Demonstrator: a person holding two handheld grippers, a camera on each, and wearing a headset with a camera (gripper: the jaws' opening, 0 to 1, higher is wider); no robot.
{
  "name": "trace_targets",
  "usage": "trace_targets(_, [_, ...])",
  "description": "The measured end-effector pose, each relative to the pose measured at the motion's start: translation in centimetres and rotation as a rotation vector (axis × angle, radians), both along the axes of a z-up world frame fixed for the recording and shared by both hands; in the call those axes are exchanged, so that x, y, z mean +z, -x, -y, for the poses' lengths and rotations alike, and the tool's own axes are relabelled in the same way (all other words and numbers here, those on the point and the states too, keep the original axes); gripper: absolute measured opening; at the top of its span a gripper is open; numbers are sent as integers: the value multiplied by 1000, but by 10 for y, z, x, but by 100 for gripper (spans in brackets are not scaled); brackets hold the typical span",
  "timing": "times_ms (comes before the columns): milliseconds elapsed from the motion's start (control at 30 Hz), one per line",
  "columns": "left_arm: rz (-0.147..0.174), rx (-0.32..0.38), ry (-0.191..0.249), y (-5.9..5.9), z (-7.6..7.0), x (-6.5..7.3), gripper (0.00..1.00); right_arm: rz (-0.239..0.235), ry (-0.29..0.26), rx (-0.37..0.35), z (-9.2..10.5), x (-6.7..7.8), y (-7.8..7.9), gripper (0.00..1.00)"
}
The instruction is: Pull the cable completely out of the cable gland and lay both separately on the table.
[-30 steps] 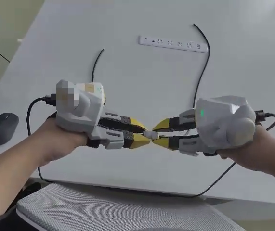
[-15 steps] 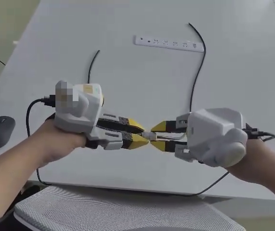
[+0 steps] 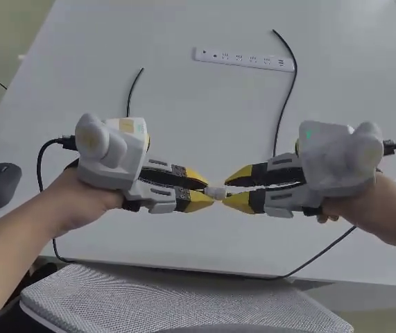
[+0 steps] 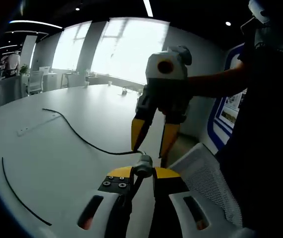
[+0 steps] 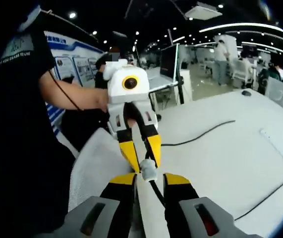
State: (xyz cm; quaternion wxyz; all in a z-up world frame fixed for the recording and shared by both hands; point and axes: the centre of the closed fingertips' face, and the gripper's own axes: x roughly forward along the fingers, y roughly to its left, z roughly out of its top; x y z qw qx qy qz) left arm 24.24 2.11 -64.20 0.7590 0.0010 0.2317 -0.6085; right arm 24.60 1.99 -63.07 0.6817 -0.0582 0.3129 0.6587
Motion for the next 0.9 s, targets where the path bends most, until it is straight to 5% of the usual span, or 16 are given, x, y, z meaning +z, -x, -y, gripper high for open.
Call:
trace_targets(67, [8,-4,3,0,0,1,15,-173,-39,17,-1,5,6,18])
trace_targets(133, [15,-6,4,1,1,2,15,-184,-39,26,-1,2,0,18])
trace_targets(200, [19,-10,4,1,2,3,15,-286,-41,41,-1,-1,5,21])
trace_targets(300, [23,-14,5,2,2,4,15,-277,-18,44,1,-11,0,20])
trace_targets(400, [22,-14,6,3,3,5,15,-349,-45,64,-2,-7,9,15])
trace_targets(733, [18,-16,-7,3,3,2,15,-342,-56,76,-8,-9,14,9])
trace_targets(900, [12,-13,-3,3,4,3,15,-262,-55,96,-7,-6,15,8])
